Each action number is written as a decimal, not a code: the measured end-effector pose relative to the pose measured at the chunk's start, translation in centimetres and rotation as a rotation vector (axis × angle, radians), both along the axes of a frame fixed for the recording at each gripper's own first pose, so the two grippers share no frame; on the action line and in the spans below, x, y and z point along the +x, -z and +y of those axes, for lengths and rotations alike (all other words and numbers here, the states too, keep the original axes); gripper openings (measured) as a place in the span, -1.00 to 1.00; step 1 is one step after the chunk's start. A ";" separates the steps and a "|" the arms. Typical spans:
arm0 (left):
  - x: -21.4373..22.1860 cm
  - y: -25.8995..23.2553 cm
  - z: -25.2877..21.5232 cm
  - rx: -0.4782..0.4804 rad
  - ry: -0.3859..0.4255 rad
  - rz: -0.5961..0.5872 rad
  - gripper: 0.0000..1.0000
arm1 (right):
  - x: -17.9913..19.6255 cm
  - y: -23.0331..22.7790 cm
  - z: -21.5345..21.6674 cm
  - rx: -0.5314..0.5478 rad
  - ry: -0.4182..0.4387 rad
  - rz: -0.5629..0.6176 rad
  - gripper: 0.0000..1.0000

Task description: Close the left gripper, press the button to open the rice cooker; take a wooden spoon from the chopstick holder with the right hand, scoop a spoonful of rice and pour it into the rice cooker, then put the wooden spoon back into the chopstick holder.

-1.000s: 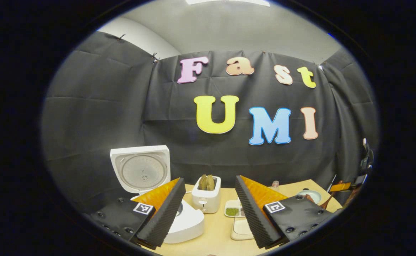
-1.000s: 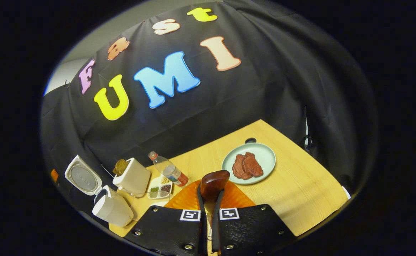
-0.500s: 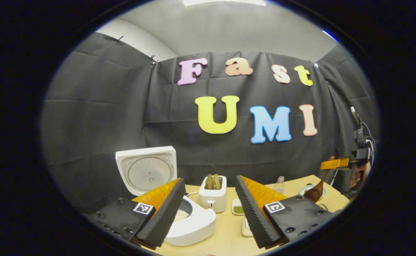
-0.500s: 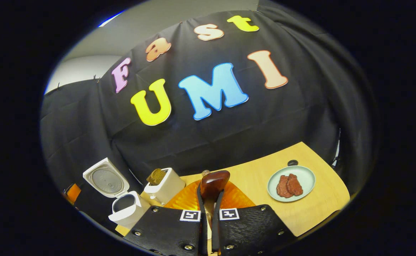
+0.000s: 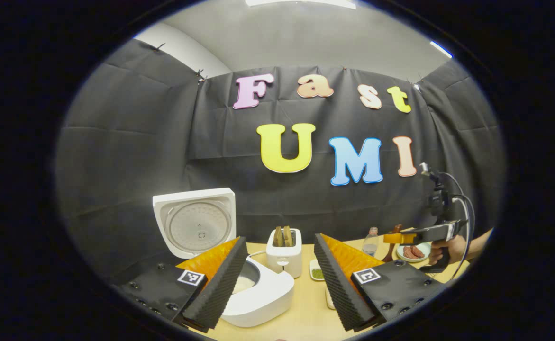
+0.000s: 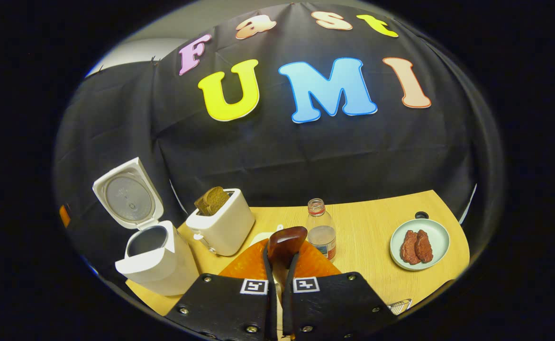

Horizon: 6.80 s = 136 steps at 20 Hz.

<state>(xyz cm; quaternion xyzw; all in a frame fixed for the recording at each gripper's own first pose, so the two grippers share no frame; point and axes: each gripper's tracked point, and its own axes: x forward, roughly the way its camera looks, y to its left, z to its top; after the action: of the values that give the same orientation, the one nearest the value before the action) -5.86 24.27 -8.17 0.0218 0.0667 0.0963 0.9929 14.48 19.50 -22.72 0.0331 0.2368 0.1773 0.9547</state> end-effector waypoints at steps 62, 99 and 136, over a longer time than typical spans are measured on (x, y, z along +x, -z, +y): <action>-4.7 5.5 10.4 -0.116 0.061 0.028 0.96 | 0.8 -12.3 20.7 1.086 0.004 0.367 -0.91; -9.7 8.3 11.3 -0.144 -0.072 0.071 0.96 | -6.7 -8.1 47.7 -0.082 -0.835 -0.242 -0.90; 3.4 5.5 -11.4 -0.244 0.244 0.087 0.93 | -7.2 -8.5 -17.0 0.614 0.376 0.043 -0.91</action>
<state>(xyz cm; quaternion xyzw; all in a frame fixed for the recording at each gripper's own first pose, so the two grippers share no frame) -2.47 12.86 -13.68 -0.0868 0.1175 -0.0348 0.9887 7.30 2.50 -14.26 0.3649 0.1823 0.0608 0.9110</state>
